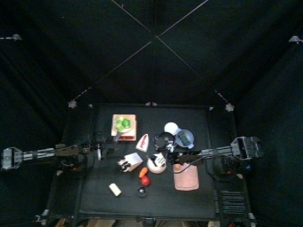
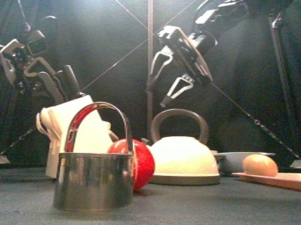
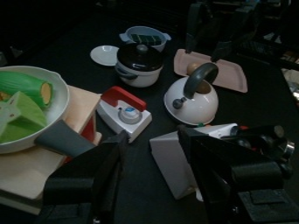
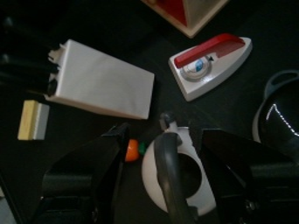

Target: Grab iron

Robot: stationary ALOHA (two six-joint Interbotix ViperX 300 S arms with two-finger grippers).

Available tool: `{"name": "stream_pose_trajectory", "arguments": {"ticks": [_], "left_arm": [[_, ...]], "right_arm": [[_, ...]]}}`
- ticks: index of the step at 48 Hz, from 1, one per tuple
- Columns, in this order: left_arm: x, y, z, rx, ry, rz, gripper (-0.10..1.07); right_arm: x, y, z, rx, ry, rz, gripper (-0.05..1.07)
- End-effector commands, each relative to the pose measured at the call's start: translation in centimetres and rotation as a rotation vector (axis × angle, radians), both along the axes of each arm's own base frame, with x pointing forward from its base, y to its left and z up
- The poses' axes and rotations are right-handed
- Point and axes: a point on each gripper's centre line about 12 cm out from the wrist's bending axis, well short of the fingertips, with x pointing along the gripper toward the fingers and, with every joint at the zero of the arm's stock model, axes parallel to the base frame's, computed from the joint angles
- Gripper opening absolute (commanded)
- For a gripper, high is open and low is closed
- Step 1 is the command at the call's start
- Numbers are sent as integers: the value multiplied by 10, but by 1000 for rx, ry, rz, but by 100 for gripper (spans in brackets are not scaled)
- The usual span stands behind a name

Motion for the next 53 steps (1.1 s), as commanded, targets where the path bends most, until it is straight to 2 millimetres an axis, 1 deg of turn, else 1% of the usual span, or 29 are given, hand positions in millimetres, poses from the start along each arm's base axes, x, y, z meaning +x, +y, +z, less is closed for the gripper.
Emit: {"name": "stream_pose_trajectory", "arguments": {"ticks": [1,6,9,17,23,26,32,35,46,53], "left_arm": [[3,0,7,4,-18,-6,87],[4,-1,9,7,-22,-12,87],[5,-1,10,9,-26,-14,87],[5,-2,10,9,-27,-18,87],[4,-2,10,10,-27,-18,87],[5,-2,10,12,-28,-20,87],[5,-2,10,13,-26,-21,87],[5,-2,10,13,-27,-21,87],[5,-2,10,13,-26,-24,87],[5,-2,10,13,-26,-24,87]], "right_arm": [[14,-8,16,65,-52,-50,90],[27,-10,10,148,-49,-97,89],[36,-16,9,168,-45,-127,89],[47,-36,9,164,6,-227,89],[58,-50,3,136,99,-318,89],[62,-54,1,124,131,-345,89],[72,-66,-8,96,197,-404,89],[75,-72,-11,84,210,-422,89],[86,-83,-15,89,206,-445,89],[94,-87,-27,93,221,-453,89]]}}
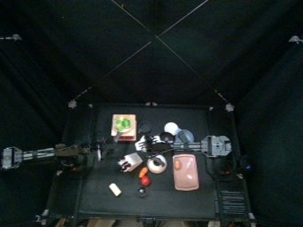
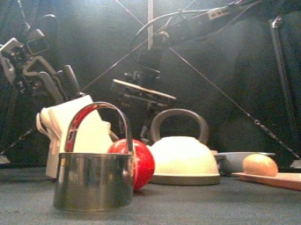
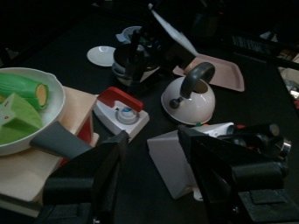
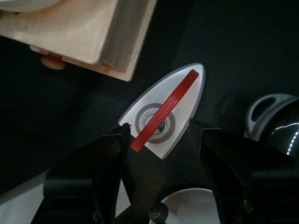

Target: Grab iron

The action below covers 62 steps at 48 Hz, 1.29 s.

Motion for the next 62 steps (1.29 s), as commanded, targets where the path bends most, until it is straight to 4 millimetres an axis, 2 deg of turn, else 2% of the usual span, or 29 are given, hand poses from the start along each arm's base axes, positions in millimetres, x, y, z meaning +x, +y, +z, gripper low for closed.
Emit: {"name": "stream_pose_trajectory", "arguments": {"ticks": [1,13,28,42,62], "left_arm": [[4,0,9,9,-26,-7,87],[4,0,10,10,-27,-8,87],[3,0,9,9,-24,-8,87],[4,0,9,17,-24,-11,87],[3,0,9,16,-22,-11,87]], "right_arm": [[6,-5,13,0,-39,-11,89],[10,-12,-10,20,1,-34,89],[8,-20,-21,28,26,-56,84],[6,-22,-26,30,38,-59,67],[1,-24,-16,5,64,-75,39]]}}
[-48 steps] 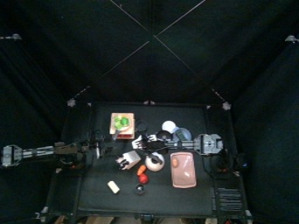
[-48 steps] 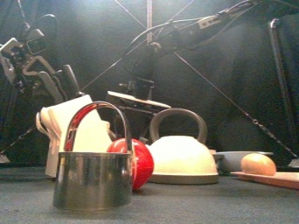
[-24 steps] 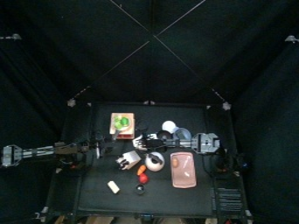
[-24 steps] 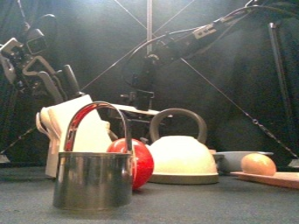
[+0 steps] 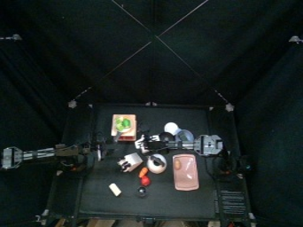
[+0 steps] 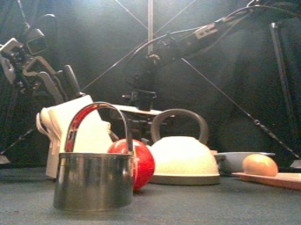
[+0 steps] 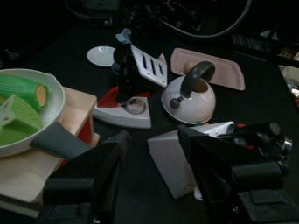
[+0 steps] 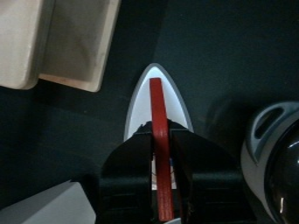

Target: Grab iron

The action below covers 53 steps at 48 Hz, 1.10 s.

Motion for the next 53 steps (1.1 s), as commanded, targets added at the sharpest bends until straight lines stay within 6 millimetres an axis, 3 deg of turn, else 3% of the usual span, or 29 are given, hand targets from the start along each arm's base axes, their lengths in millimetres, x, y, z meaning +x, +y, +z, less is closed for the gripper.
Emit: {"name": "stream_pose_trajectory", "arguments": {"ticks": [1,12,19,53], "left_arm": [[4,0,9,7,-25,-6,87],[4,0,9,7,-25,-6,87],[4,0,9,7,-25,-6,87],[3,1,8,6,-19,-2,87]], "right_arm": [[-2,-5,29,-24,-37,-13,38],[-9,-4,65,-69,-55,-10,36],[-8,-4,77,-83,-62,24,36],[0,-3,78,-104,-81,55,36]]}}
